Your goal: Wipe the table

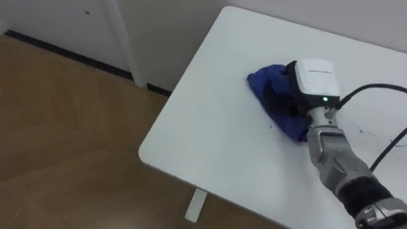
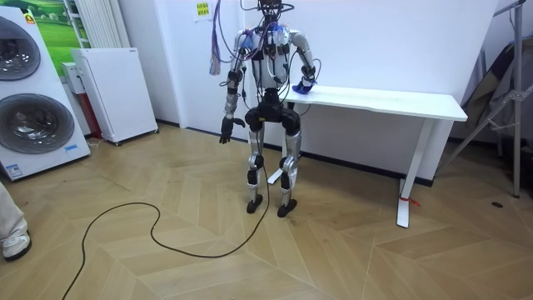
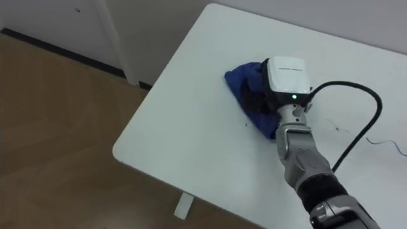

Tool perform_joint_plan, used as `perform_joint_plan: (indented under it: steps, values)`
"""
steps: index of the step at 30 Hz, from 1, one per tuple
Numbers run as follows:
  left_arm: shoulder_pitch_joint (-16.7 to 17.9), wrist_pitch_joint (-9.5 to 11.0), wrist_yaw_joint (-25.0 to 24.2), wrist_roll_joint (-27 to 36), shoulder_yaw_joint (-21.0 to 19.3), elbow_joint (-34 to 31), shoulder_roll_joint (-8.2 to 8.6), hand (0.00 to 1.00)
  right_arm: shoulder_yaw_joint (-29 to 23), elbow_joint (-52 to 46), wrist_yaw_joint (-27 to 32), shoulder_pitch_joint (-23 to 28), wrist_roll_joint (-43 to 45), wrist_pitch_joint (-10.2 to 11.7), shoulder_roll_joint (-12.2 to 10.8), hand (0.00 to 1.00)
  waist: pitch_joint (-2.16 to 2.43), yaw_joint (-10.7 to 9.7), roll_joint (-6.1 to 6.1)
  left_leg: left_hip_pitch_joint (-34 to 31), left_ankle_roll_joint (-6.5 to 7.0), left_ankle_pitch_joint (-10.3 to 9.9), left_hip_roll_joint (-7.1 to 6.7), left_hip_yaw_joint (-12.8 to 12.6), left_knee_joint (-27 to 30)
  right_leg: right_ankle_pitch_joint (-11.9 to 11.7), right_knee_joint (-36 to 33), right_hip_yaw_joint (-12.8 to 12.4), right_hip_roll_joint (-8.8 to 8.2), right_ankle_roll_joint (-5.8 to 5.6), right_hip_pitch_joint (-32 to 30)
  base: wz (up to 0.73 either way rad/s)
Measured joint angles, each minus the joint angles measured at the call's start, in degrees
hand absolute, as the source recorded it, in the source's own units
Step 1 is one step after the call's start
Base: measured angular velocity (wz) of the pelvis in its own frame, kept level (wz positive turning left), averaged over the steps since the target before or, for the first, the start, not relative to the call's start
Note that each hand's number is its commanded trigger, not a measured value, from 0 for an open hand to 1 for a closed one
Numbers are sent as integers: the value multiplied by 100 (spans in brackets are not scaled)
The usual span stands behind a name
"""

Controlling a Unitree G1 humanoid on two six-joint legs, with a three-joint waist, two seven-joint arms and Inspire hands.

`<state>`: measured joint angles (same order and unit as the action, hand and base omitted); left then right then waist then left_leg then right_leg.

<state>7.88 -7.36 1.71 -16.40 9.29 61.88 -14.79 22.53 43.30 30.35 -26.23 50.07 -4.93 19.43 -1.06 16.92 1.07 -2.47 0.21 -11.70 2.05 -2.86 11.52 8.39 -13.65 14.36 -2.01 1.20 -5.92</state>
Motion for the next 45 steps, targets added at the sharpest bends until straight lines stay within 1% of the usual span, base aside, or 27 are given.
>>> perform_joint_plan:
  steps: [6,9,10,11,12,13,14,15,16,18,20,21,22,24,27,28,31,32,35,36,38,40,41,42,43,44,45]
  values:
    - [75,-22,-2,0,-15,-26,1,0,-19,-3,-88,-7,-23,51,37,100,4,-58,-10,1,-11,7,13,-5,-1,0,4,53,4,0,10,0]
    - [69,-24,38,43,-17,-79,-22,0,-52,168,89,52,-278,184,90,100,16,-111,-18,7,-11,7,10,12,-7,0,11,71,0,0,37,6]
    - [70,-23,60,56,-31,-99,-22,0,-173,312,231,144,-373,310,93,100,26,-153,-28,23,-11,7,4,60,-4,0,21,113,-5,-1,81,20]
    - [75,-22,63,50,-33,-107,-22,0,-256,351,296,211,-459,360,94,100,46,-171,-33,23,-11,7,3,79,0,1,20,161,-14,-1,96,29]
    - [113,-20,67,54,-43,-142,-19,0,-443,379,387,404,-587,446,94,100,66,-209,-51,28,-11,7,2,84,5,2,23,176,-22,-3,124,24]
    - [167,-20,72,55,-43,-190,-20,0,-514,425,434,464,-671,513,92,100,63,-261,-62,35,-10,8,-5,101,20,2,31,185,-30,-4,151,32]
    - [279,-9,112,67,-52,-274,-20,0,-719,489,576,657,-816,669,93,100,67,-364,-81,73,-8,10,-31,132,28,15,68,231,-56,-24,242,37]
    - [382,11,165,71,-135,-302,-15,0,-973,584,672,849,-1031,842,94,100,69,-478,-84,131,-4,13,-67,116,22,61,114,290,-101,-95,327,48]
    - [473,25,209,60,-316,-302,8,0,-1301,698,779,1078,-1202,979,94,100,83,-582,-85,194,4,17,-83,81,6,80,134,290,-128,-126,424,37]
    - [605,24,313,50,-607,-370,3,0,-1796,788,916,1450,-1400,1122,92,100,132,-745,-38,246,16,22,-102,38,-25,100,207,267,-148,-159,524,26]
    - [734,24,385,50,-853,-394,6,0,-2181,917,1067,1743,-1594,1229,100,100,155,-886,-7,270,19,20,-111,44,-36,102,216,274,-155,-169,562,7]
    - [843,24,390,43,-979,-394,5,0,-2411,1070,1115,1887,-1733,1288,105,100,178,-984,22,310,27,15,-110,42,-42,100,231,286,-154,-172,626,4]
    - [892,25,390,39,-1055,-393,7,0,-2585,1248,1170,2003,-1900,1317,129,100,193,-1073,34,357,38,7,-104,36,-53,97,262,302,-146,-176,719,0]
    - [937,30,392,-40,-1136,-400,23,0,-2850,1393,1227,2166,-2072,1317,148,100,206,-1128,29,473,44,2,-90,-14,-97,96,269,294,-138,-177,792,-5]
    - [1021,18,437,-142,-1148,-435,47,0,-3098,1432,1252,2313,-2245,1316,197,100,246,-1261,-30,512,55,-5,-80,-40,-119,95,253,294,-132,-175,837,-6]
    - [1034,17,439,-184,-1147,-453,50,0,-3151,1433,1251,2350,-2270,1315,207,100,250,-1323,-51,532,55,-5,-81,-19,-109,93,279,301,-125,-172,898,5]
    - [1038,12,436,-184,-1141,-489,68,0,-3157,1393,1184,2333,-2260,1250,213,100,259,-1340,-100,607,50,-2,-73,-23,-128,90,271,277,-114,-167,914,-3]
    - [1043,11,433,-189,-1139,-521,75,0,-3159,1357,1165,2330,-2238,1216,212,100,255,-1339,-106,605,47,0,-73,-24,-128,90,266,276,-114,-166,909,-4]
    - [978,9,406,-186,-1126,-557,128,0,-3068,1001,1052,2267,-2065,908,214,100,225,-1243,-141,576,40,5,-72,-40,-111,91,203,230,-113,-154,876,-10]
    - [928,4,401,-180,-1116,-554,162,0,-3036,915,1012,2173,-1881,791,209,100,176,-1217,-153,580,40,5,-70,-53,-105,95,193,177,-105,-147,863,-25]
    - [879,-16,386,-190,-1114,-545,242,0,-2936,734,896,2013,-1601,532,199,100,141,-1117,-165,560,36,10,-57,-168,-107,91,143,58,-89,-135,752,-38]
    - [739,-55,313,-196,-1009,-480,285,0,-2565,332,645,1731,-1190,192,111,100,84,-888,-160,443,35,10,-41,-171,-51,76,-7,-13,-87,-88,511,-47]
    - [696,-66,288,-205,-981,-477,285,0,-2460,214,572,1636,-1027,143,68,100,61,-875,-164,392,34,9,-34,-173,-24,69,-20,-9,-85,-76,467,-24]
    - [608,-80,268,-252,-907,-431,284,0,-2121,73,439,1404,-814,100,21,100,47,-807,-162,310,20,12,-21,-174,-4,57,-39,-10,-74,-55,373,-9]
    - [572,-77,266,-294,-882,-426,285,0,-1911,33,357,1277,-693,101,14,100,45,-746,-147,291,12,17,-13,-180,17,53,-55,-9,-71,-45,341,-9]
    - [506,-72,263,-378,-835,-434,282,0,-1555,9,228,1014,-450,106,-7,100,7,-595,-157,253,0,15,-4,-180,72,72,-128,-9,-73,-14,269,4]
    - [484,-59,262,-463,-777,-456,276,0,-1259,6,110,750,-201,114,-89,100,-13,-486,-169,191,-15,7,15,-165,152,88,-154,27,-67,5,228,10]
